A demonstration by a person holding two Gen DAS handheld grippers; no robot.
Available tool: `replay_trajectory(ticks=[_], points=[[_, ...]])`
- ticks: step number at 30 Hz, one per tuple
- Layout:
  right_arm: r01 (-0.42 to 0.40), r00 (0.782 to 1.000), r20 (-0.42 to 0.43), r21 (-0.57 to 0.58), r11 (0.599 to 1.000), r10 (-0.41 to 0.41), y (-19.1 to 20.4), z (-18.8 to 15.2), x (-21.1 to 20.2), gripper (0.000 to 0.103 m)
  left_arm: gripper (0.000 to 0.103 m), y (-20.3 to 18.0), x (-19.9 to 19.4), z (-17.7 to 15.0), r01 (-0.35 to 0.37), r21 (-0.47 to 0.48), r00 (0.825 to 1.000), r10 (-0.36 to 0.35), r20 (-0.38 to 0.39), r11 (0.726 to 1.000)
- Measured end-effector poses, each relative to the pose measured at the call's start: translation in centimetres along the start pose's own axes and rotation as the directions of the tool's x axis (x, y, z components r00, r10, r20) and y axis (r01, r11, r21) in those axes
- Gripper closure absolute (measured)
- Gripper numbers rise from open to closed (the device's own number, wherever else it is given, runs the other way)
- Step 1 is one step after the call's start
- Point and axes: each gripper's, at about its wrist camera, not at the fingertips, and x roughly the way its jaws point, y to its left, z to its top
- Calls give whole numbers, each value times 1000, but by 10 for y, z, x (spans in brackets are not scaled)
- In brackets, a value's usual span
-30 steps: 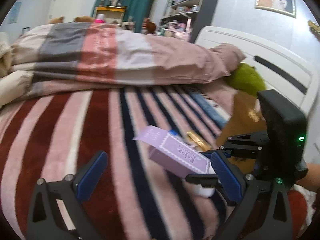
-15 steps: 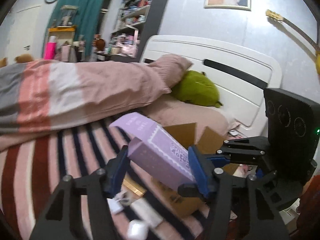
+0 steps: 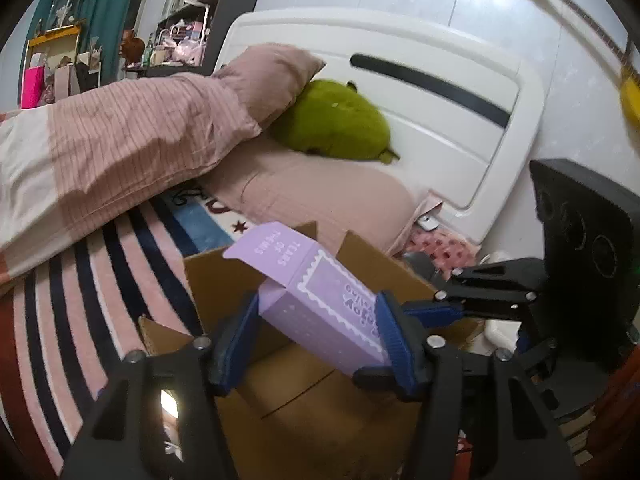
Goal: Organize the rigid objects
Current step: 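Carry the lavender box into the cardboard box and open the right gripper, then grasp the white AirPods case with the right gripper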
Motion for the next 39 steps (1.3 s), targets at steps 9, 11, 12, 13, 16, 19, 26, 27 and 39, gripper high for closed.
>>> replay_trajectory(ticks=[9,11,12,13,16,19,26,27,39], points=[[48,998,-41,-2,999,-48,2,-4,9,54,18,17,-27,-10,-64,-26,997,65,42,998],[44,999,-21,-24,999,-45,12,-1,5,53,18,22,-43,-15,-89,-33,994,91,61,995],[39,999,-6,-42,998,-39,20,0,2,53,18,25,-51,-18,-102,-42,992,105,70,994],[30,1000,5,-55,998,-30,27,3,0,53,18,30,-62,-23,-118,-56,989,122,81,991],[-32,999,40,-101,994,36,57,11,-5,53,17,46,-90,-38,-169,-95,978,179,107,981],[-95,993,52,-165,982,105,92,17,-4,53,17,62,-116,-57,-246,-125,957,261,128,961],[-254,967,-69,-271,929,245,164,20,41,53,15,103,-160,-125,-379,-202,905,407,124,903],[-272,962,-101,-271,923,254,170,17,53,53,15,107,-163,-135,-386,-208,903,414,117,899],[-194,914,-402,-322,927,51,169,-29,175,42,15,130,-158,-203,-378,-239,916,399,47,894]])
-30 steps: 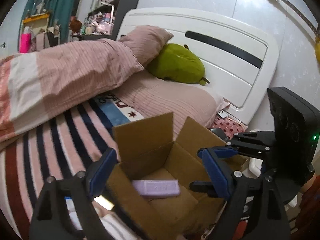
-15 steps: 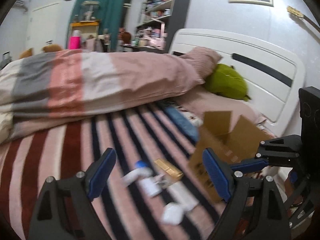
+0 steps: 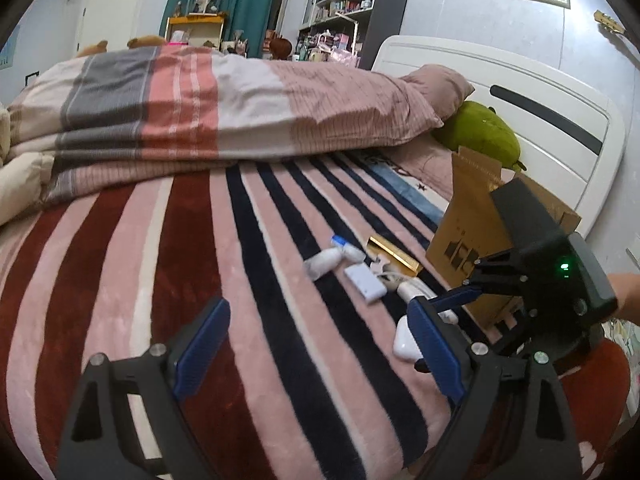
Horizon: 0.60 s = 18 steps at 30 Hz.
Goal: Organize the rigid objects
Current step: 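Grasp the white AirPods case with the right gripper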
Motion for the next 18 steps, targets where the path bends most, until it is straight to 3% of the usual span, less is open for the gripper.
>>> replay_trajectory(ticks=[5,8,13,18], points=[[19,996,-83,-21,1000,-20,-2,-1,24,43,15,2,4,-6,9,-9,1000,-10,-11,1000],[37,994,-107,-22,999,-39,-4,0,33,54,15,1,7,-8,19,-3,1000,-19,-21,1000],[44,998,-42,-9,999,-44,-5,1,24,54,15,-1,14,-4,90,-18,995,-90,-36,996],[10,994,109,-23,1000,-7,2,7,-13,54,15,-15,16,13,196,-18,980,-196,-34,980]])
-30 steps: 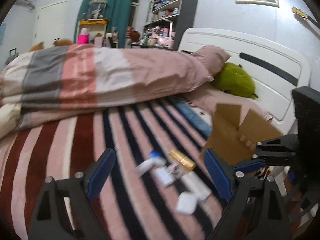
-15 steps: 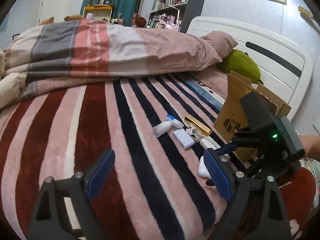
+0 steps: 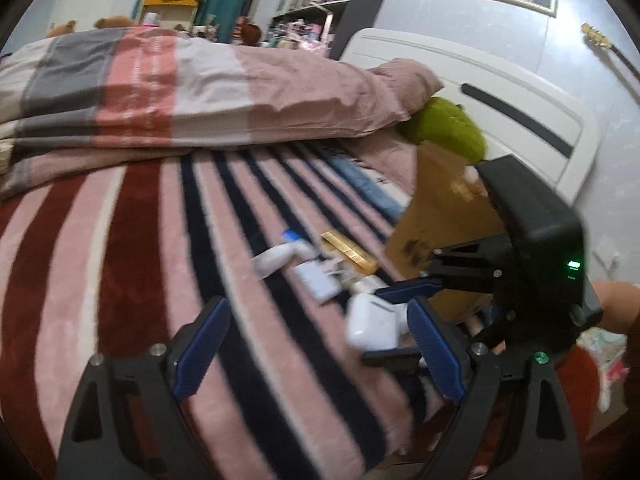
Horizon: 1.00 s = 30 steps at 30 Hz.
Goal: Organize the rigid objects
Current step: 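Grasp the white AirPods case with the right gripper, then lower the AirPods case into the cardboard box and release it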
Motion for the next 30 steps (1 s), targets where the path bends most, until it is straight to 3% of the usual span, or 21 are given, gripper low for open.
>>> replay_trajectory(ticks=[4,6,8,11,14,22,26,30], points=[[-2,991,133,-23,1000,5,12,9,-39,54,19,-21,0,24,116,12,993,-116,6,993],[9,982,191,-26,1000,-4,15,11,-61,54,32,-35,1,39,164,28,986,-164,1,986],[27,970,240,-21,999,-21,17,13,-79,54,52,-47,4,53,203,48,979,-203,-4,978],[60,950,308,2,998,-58,8,10,-105,54,70,-63,14,71,258,50,966,-257,-29,965],[105,929,354,30,994,-109,-6,-1,-125,54,73,-85,26,87,280,83,960,-278,-40,956],[156,905,372,155,976,-204,-58,-38,-159,54,73,-151,74,120,319,178,946,-303,-111,931],[178,905,345,219,959,-247,-88,-55,-167,54,73,-178,105,131,332,209,938,-298,-177,920],[187,922,280,284,940,-268,-115,-70,-165,54,73,-196,140,135,334,217,924,-273,-267,917]])
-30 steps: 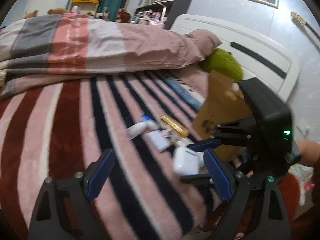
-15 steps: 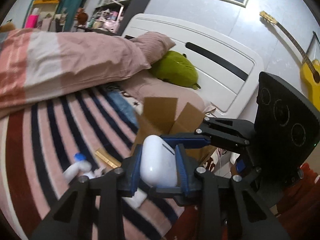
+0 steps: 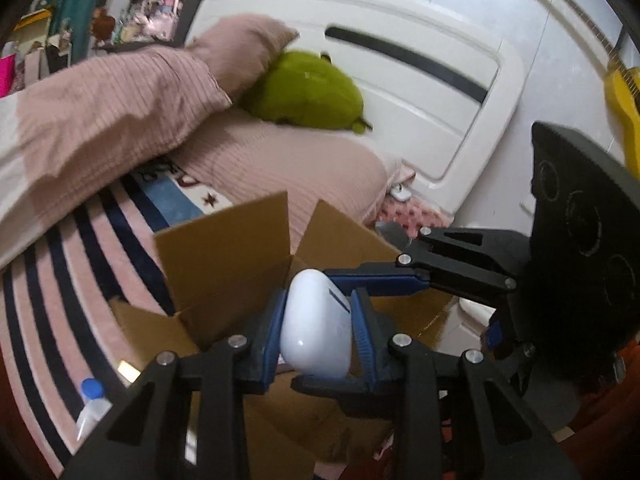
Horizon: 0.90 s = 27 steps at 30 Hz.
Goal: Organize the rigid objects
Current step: 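Lower the AirPods case into the cardboard box and release it, then grasp the white USB adapter with cable using the right gripper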
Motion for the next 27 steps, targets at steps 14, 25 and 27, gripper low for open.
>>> replay_trajectory(ticks=[14,25,27], points=[[45,996,-78,58,997,-41,-5,-10,4,37,23,19,-57,-19,-153,-55,981,159,115,987],[-182,983,9,-151,972,185,111,21,-1,37,21,75,-154,-106,-371,-225,886,416,205,901],[-228,974,-35,-183,956,225,135,22,17,37,21,86,-164,-124,-411,-252,864,462,198,876]])
